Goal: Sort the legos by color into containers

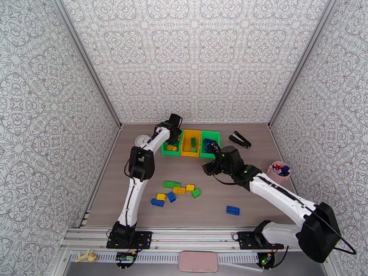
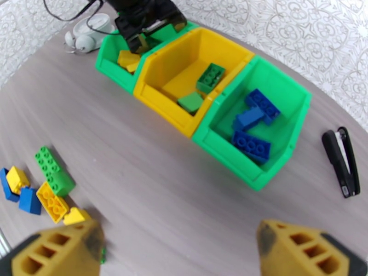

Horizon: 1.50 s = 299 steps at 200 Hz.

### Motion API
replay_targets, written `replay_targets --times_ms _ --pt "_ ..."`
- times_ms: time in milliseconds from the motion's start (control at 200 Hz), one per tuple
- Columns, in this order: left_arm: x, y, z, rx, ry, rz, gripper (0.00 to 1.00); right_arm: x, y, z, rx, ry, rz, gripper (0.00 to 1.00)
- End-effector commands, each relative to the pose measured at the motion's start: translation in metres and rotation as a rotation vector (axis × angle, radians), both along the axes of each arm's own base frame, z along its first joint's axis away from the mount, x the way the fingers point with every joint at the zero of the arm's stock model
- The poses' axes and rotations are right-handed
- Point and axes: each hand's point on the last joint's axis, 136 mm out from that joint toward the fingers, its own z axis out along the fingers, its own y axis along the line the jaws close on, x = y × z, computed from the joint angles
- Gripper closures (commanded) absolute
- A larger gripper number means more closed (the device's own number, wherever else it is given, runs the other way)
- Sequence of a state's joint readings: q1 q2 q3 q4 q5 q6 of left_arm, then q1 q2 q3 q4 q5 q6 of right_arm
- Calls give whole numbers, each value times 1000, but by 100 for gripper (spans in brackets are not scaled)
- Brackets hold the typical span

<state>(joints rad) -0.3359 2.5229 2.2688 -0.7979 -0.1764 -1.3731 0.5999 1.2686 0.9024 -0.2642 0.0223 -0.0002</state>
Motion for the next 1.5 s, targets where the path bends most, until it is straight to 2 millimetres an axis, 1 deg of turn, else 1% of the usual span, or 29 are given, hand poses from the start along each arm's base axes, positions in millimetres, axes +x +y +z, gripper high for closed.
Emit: replay_targets --times_ms 0,95,220,270,330,425,500,595,640,720,730,750,900,930,990,1025,1035,1045,1155,1245,1325,1360,1405,1490 --pt "-13 0 -20 -55 52 116 33 -4 -8 -3 -15 5 -12 9" --pt "-21 4 -32 -96 118 199 34 -6 -10 -3 -11 4 -15 9" --pt "-18 4 -37 -116 116 199 34 -8 -13 -3 -15 -3 -23 9" --pt "-18 3 -39 -119 121 196 36 -8 -14 -4 -15 -3 -26 9" --pt "-20 3 -41 -121 131 192 42 -8 -15 -4 -17 -4 -29 9" --pt "-23 1 -36 -117 134 174 49 -7 -14 -5 -14 -5 -27 9" --pt "-25 0 -26 -107 119 164 53 -6 -12 -4 -10 -8 -23 9" --pt "-25 -1 -9 -96 74 141 62 -6 -11 -6 -6 -3 -18 9" --pt "-25 -3 -1 -90 51 125 68 -6 -10 -6 -4 -1 -15 9" --pt "-24 -6 19 -84 -8 97 73 -6 -8 -6 7 1 -12 9" --pt "-28 -5 15 -74 3 95 73 -6 -8 -5 8 0 -11 9" --pt "-30 -5 16 -66 -3 87 74 -6 -7 -6 10 1 -9 9" --pt "-30 -13 41 -43 -92 -1 80 -7 -4 -7 24 7 1 10" --pt "-29 -16 47 -35 -118 -31 83 -7 -4 -7 26 9 0 10" --pt "-29 -20 55 -14 -157 -93 87 -7 -3 -8 30 11 0 10" --pt "-30 -20 53 9 -160 -112 88 -6 -3 -8 32 13 1 10" --pt "-31 -20 64 13 -178 -119 88 -6 -3 -9 31 14 0 10" --pt "-31 -21 69 19 -188 -126 88 -7 -3 -9 32 16 1 10" --pt "-35 -25 100 144 -270 -207 88 -6 -2 -10 47 16 -7 10" --pt "-33 -41 125 221 -361 -333 87 -6 -4 -9 72 7 -25 10" --pt "-33 -64 139 262 -424 -488 87 -4 -6 -9 89 2 -49 11" --pt "-34 -75 142 274 -437 -550 87 -3 -8 -9 94 -1 -64 12" --pt "-37 -84 141 282 -428 -610 87 -2 -11 -9 100 -5 -82 12" --pt "-43 -95 136 303 -405 -672 87 -1 -14 -7 116 -17 -108 12"
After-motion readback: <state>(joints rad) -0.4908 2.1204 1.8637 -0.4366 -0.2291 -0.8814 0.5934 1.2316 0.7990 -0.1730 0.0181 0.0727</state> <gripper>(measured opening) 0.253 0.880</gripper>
